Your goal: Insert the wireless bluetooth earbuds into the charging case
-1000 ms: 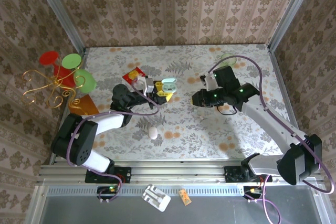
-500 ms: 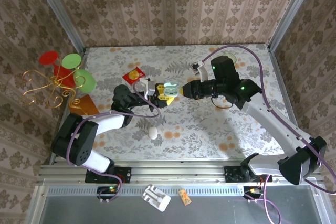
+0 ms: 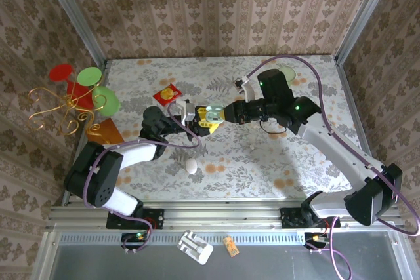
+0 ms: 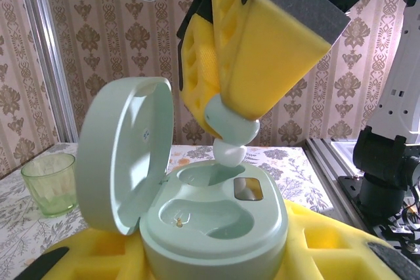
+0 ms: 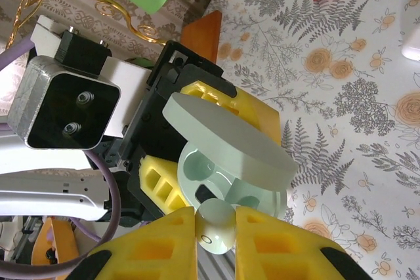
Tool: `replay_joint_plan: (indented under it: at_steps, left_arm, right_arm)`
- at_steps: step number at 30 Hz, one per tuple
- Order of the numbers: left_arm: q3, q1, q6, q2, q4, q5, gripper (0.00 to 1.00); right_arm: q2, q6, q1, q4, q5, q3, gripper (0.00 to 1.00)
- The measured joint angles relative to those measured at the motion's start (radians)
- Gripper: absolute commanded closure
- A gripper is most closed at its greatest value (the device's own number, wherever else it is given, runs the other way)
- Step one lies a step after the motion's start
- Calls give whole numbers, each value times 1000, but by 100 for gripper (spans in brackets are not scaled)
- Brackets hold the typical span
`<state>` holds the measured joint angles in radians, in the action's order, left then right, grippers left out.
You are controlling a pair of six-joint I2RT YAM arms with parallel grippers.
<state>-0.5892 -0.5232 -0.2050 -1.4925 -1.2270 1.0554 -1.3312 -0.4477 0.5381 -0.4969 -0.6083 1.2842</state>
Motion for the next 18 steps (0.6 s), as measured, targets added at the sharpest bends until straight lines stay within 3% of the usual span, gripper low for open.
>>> replay_joint_plan:
  at_steps: [11, 18]
  left_arm:
    - [0, -1, 27, 0, 11, 0, 90]
    - [0, -1, 45, 0, 17, -1, 90]
  right_arm:
    - [-24, 3, 0, -53, 6, 19, 83]
    - [-38, 2, 0, -72, 10, 32, 74]
